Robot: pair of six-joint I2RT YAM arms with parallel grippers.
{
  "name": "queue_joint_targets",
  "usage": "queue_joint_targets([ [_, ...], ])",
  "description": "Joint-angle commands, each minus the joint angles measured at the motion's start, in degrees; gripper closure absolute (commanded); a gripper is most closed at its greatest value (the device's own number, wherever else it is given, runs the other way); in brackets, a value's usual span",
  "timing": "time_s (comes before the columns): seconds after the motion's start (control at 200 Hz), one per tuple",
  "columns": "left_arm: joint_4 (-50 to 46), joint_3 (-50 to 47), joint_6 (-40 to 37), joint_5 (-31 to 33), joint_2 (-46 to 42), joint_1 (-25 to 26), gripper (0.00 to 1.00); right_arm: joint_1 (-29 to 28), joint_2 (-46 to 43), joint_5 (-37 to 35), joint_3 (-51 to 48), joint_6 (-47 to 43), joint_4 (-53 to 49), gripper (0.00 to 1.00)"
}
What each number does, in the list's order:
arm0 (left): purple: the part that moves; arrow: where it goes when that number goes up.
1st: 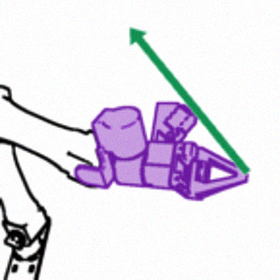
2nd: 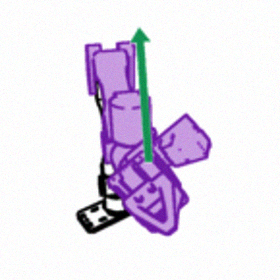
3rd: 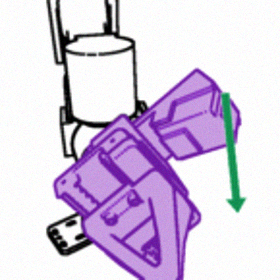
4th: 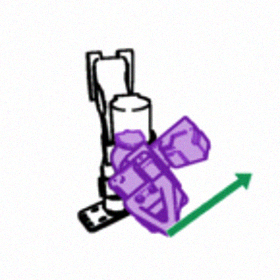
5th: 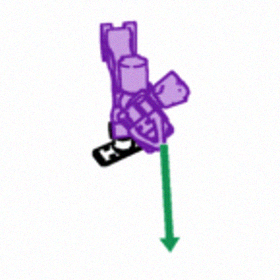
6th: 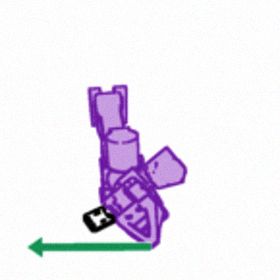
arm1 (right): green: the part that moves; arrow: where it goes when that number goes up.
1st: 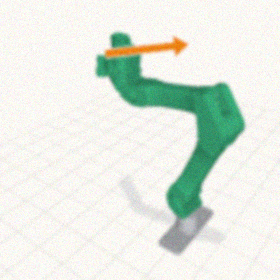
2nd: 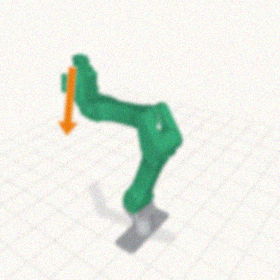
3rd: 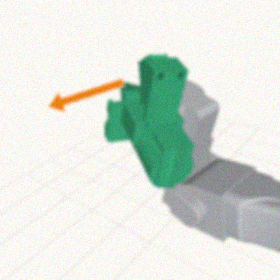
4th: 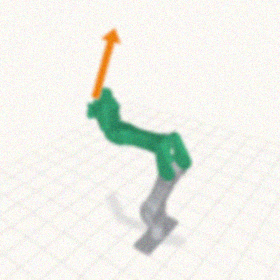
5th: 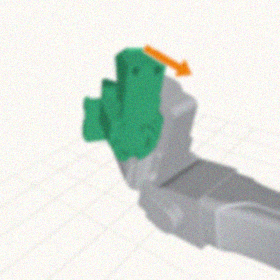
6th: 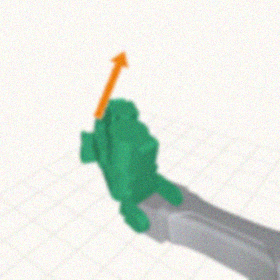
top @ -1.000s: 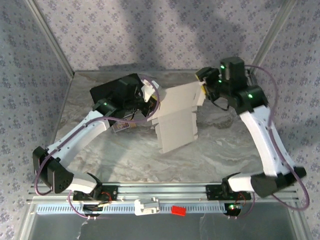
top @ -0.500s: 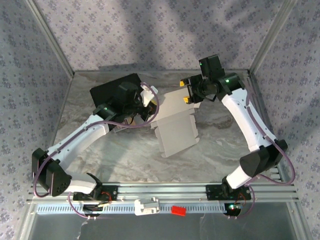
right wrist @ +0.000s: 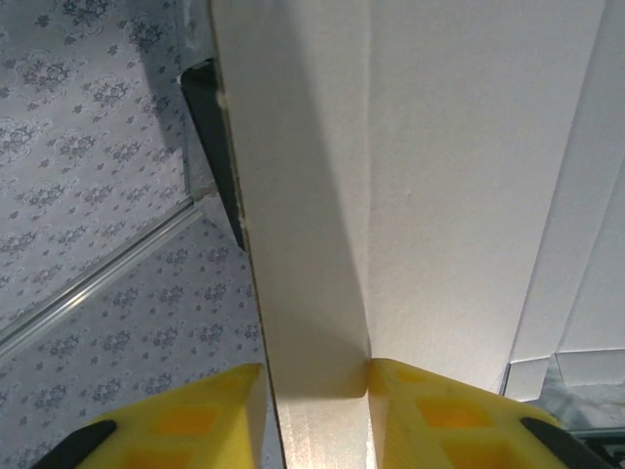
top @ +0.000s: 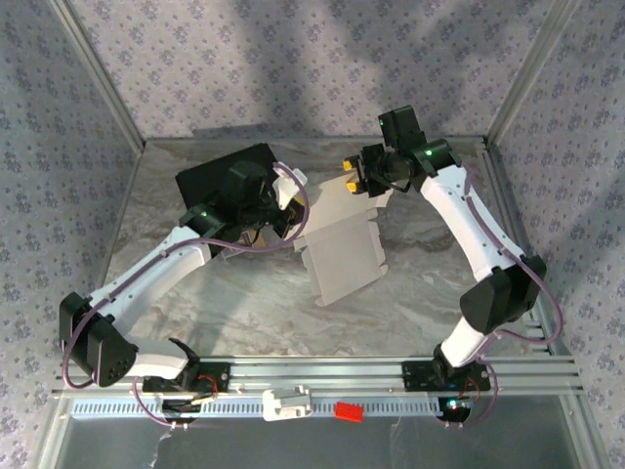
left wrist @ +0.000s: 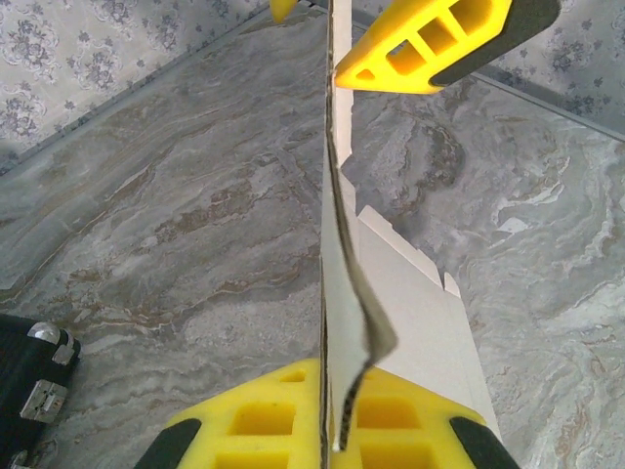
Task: Fold the paper box
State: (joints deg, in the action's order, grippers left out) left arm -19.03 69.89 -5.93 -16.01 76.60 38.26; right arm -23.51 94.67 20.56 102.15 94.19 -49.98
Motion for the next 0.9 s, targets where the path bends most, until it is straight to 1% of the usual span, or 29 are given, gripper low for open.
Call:
queue_joint_targets([
  [0.0,1.89,-0.54,-1.43,0.02,-1.36,0.32,1.0,0.34,0.39,1.39,0.47,0.38,0.03,0.72],
  [0.265,2.06,-0.41,-2.04,0.2,-0.75,0.32,1.0,0.72,-0.11,1.42,-0.14,0.2,-0.41,0.86],
  [0.395,2.7,-0.28,-1.75,0.35,-0.57,0.31,1.0,0.91,-0.26,1.74,-1.23,0.13,-0.01,1.0],
  [0.41,2.68,-0.28,-1.65,0.39,-0.57,0.32,1.0,0.96,-0.34,1.57,-1.32,0.12,-0.01,1.0],
  [0.47,2.45,0.1,-0.79,0.03,-0.65,0.27,0.75,1.03,-1.08,0.34,-2.11,0.3,0.21,1.0],
  [0.49,2.21,0.31,-0.12,-0.4,-0.78,0.25,0.7,1.09,-1.36,-0.23,-2.44,0.49,0.54,1.0],
  [0.54,1.94,0.47,1.94,-1.85,-1.54,0.19,0.62,1.18,-2.17,-1.89,-3.37,0.85,1.62,1.0],
  [0.605,2.21,0.02,6.75,-3.37,-3.3,0.24,0.54,1.27,-2.89,-4.52,-4.38,1.25,2.24,1.0],
  [0.69,2.7,-0.95,15.19,-3.19,-6.3,0.15,0.49,1.01,-3.51,-7.69,-5.85,1.29,3.19,1.0],
  [0.725,2.68,-0.92,20.52,-1.55,-7.31,0.0,0.47,0.81,-3.83,-9.17,-6.39,1.6,3.11,1.0],
  [0.74,2.56,-0.71,24.37,-0.69,-7.58,-0.15,0.46,0.7,-4.04,-9.66,-6.74,1.81,3.2,1.0],
  [0.785,0.59,0.82,33.65,2.43,-7.66,-0.86,0.46,0.33,-4.64,-11.17,-8.04,2.78,4.33,1.0],
  [0.815,-1.18,2.16,39.28,3.34,-7.1,-1.91,0.5,0.09,-4.94,-11.88,-8.85,3.57,4.82,1.0],
  [0.85,-2.8,3.52,45.4,2.98,-6.16,-3.04,0.53,-0.28,-5.05,-12.66,-9.4,4.63,5.11,1.0],
  [0.894,-4.12,5.79,50.87,1.54,-4.28,-3.54,0.55,-0.68,-5.11,-13.48,-9.77,5.6,5.16,1.0],
])
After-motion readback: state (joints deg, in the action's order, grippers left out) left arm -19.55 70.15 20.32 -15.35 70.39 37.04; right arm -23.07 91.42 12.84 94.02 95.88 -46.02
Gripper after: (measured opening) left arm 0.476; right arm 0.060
